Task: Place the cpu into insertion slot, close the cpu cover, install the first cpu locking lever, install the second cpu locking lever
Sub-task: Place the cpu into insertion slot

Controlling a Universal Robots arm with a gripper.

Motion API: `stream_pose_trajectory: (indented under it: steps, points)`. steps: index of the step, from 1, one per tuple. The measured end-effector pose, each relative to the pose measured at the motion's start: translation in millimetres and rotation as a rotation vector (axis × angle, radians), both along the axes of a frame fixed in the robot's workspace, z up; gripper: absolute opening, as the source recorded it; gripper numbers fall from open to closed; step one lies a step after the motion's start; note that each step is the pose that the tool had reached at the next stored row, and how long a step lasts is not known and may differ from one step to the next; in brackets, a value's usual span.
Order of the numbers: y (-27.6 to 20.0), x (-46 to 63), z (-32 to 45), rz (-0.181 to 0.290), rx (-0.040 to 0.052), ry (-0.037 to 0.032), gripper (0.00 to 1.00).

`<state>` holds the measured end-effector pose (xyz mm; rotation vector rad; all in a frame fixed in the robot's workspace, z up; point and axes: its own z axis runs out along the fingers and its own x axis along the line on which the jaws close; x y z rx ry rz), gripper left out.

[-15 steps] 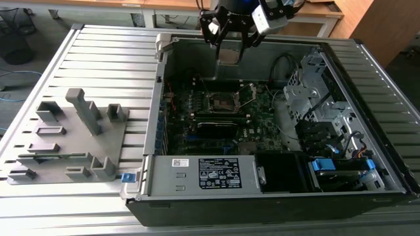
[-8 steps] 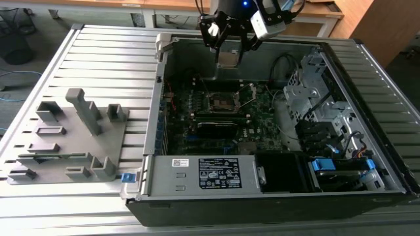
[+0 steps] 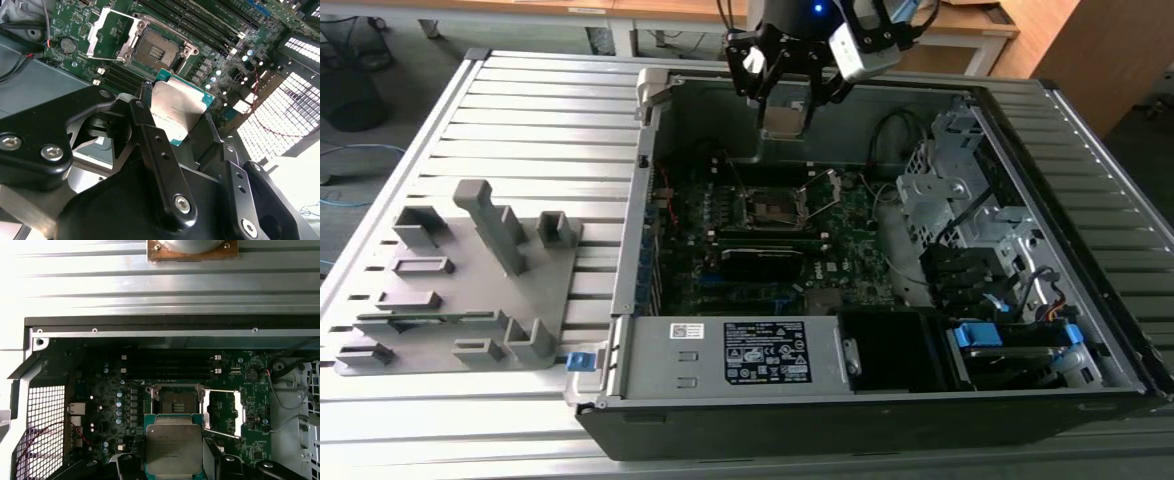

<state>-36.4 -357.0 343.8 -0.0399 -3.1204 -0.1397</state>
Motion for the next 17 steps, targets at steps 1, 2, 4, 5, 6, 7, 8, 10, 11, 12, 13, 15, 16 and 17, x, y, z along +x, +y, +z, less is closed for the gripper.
stream_pose_trajectory:
  steps: [1, 2, 4, 5, 6, 7, 8, 10, 11, 12, 13, 15, 16, 17]
  points:
    - [0.0, 0.0, -0.7, 0.000, -0.0002, 0.0001, 0.54]
    - [0.0, 0.0, -1.5, 0.000, -0.0004, 0.0002, 0.54]
    - [0.0, 0.0, -3.4, 0.000, -0.0004, 0.0002, 0.54]
    - [0.0, 0.0, -4.4, 0.000, -0.0004, 0.0002, 0.54]
    - [0.0, 0.0, -5.5, 0.000, -0.0004, 0.0002, 0.54]
    - [0.0, 0.0, -6.7, 0.000, -0.0004, 0.0002, 0.54]
    - [0.0, 0.0, -7.6, 0.000, -0.0004, 0.0002, 0.54]
    - [0.0, 0.0, -7.9, 0.000, -0.0006, 0.0003, 0.54]
    - [0.0, 0.0, -8.2, 0.000, -0.0005, 0.0002, 0.54]
    - [0.0, 0.0, -9.0, 0.000, -0.0005, 0.0002, 0.54]
    - [0.0, 0.0, -9.0, 0.000, -0.0004, 0.0002, 0.54]
    - [0.0, 0.0, -9.3, 0.000, -0.0003, 0.0002, 0.54]
    - [0.0, 0.0, -9.7, 0.000, -0.0001, 0.0000, 0.54]
    - [0.0, 0.0, -10.2, 0.000, -0.0002, 0.0001, 0.54]
